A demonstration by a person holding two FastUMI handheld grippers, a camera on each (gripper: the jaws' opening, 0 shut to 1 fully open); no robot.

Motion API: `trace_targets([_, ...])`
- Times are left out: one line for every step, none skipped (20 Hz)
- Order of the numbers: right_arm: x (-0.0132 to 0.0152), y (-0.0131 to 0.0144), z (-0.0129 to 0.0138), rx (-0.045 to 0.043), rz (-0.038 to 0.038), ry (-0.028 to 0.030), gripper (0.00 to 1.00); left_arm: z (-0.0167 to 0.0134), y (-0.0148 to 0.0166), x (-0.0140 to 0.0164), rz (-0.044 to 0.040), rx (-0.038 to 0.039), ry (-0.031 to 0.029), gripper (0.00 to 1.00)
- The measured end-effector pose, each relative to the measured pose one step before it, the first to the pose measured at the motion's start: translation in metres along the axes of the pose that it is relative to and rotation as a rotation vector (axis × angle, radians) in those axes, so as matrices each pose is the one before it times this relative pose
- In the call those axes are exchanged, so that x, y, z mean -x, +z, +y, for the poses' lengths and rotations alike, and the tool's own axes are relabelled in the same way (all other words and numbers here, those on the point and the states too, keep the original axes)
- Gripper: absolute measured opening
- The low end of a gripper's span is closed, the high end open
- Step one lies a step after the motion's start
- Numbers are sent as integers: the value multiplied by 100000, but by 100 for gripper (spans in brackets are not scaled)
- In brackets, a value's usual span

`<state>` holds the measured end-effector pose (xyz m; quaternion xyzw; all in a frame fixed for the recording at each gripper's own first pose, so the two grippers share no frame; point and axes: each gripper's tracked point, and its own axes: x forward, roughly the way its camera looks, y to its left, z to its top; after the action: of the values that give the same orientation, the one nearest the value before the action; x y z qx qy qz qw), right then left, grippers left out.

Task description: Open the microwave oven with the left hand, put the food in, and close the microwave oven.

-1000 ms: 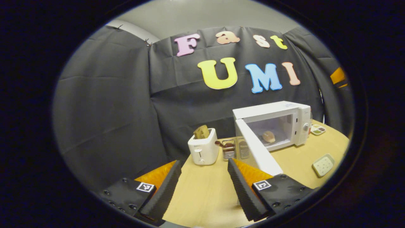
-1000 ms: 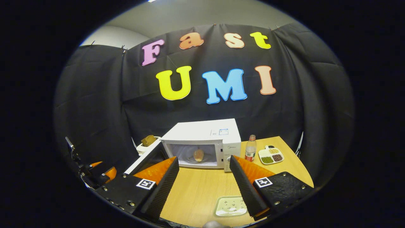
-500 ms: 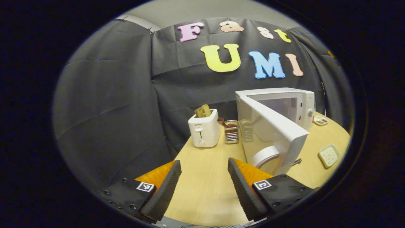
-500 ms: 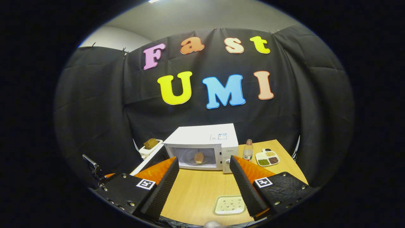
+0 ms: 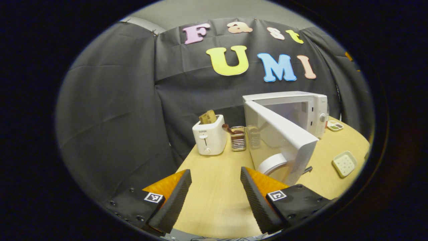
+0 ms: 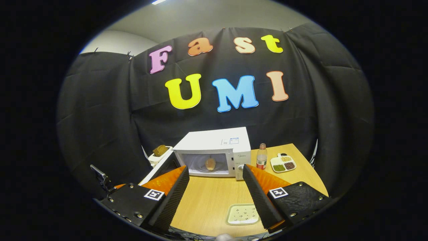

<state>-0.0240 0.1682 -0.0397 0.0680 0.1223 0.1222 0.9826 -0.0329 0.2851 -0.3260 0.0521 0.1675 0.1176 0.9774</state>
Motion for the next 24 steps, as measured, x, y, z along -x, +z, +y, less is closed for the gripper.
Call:
trace_targets([136,-310,-495,-219,265,-479,98,-668,-9,161,-27,83,-461,99])
trace_targets([46,-71,-433,-298,53,-337,98,-547,105,154,3,9,-473,97])
trace_targets([174,-126,-322,-462,427,-296,98,-540,-105,38,252,53,-467,97])
trace_targets([157,-30,-419,-482,227,-92,98,-580,-36,31,449,319,-456,95])
trace_targets([140,-114,-590,-152,309,-536,98,-710,-6,164,177,226,-620,100])
trace_targets([135,-120,-493,-165,274,-243,98,-745,113,167,124,-83,-593,94])
trace_targets([103,-82,-375,200,43,93,98,-714,-16,46,-12,-230,-598,94])
trace_targets([29,-117,-690,671,491,-928,98,-709,87,18,26,-523,-514,97])
trace_targets([99,-305,-593,84,847,-362,98,-477,25,-132,-1,-437,0,97])
trace_targets([94,-187,-450,-208,906,-1,98,-697,289,4,-393,-98,-350,98])
trace_targets([25,-108,-454,77,602,-130,98,-808,61,-45,-161,396,-700,98])
trace_targets([47,63,-411,106,261,-274,98,-857,101,-86,159,273,-740,99])
trace_targets([81,74,-296,-70,144,77,98,-793,64,-100,17,-134,-738,100])
trace_targets([81,159,-358,-85,-2,211,98,-685,4,-147,32,-364,-494,98])
trace_targets([107,5,-464,427,-22,-177,98,-747,109,-62,-48,-71,-528,97])
trace_targets([94,126,-439,1162,-556,109,98,-833,224,-15,-360,255,-780,97])
trace_targets([94,-252,-623,1158,404,-840,98,-849,174,-97,-105,261,-865,94])
trace_targets([50,-250,-597,382,630,-443,98,-747,-9,-141,216,-8,-768,100])
trace_targets([77,-167,-418,-675,512,-205,98,-809,117,-190,-63,-262,-700,100])
trace_targets([15,-103,-355,-1119,861,-71,98,-680,307,-218,-211,-203,-636,97])
trace_targets([84,31,-362,-537,263,-462,98,-713,226,-115,-306,-237,-1021,94])
trace_targets([11,4,-432,-166,139,-681,98,-688,270,-146,-164,-325,-868,94])
trace_targets([56,-26,-531,-137,44,-428,98,-718,109,-297,-52,-489,-896,94])
trace_targets([21,-38,-367,-263,292,-432,98,-687,221,-195,-124,-218,-913,94])
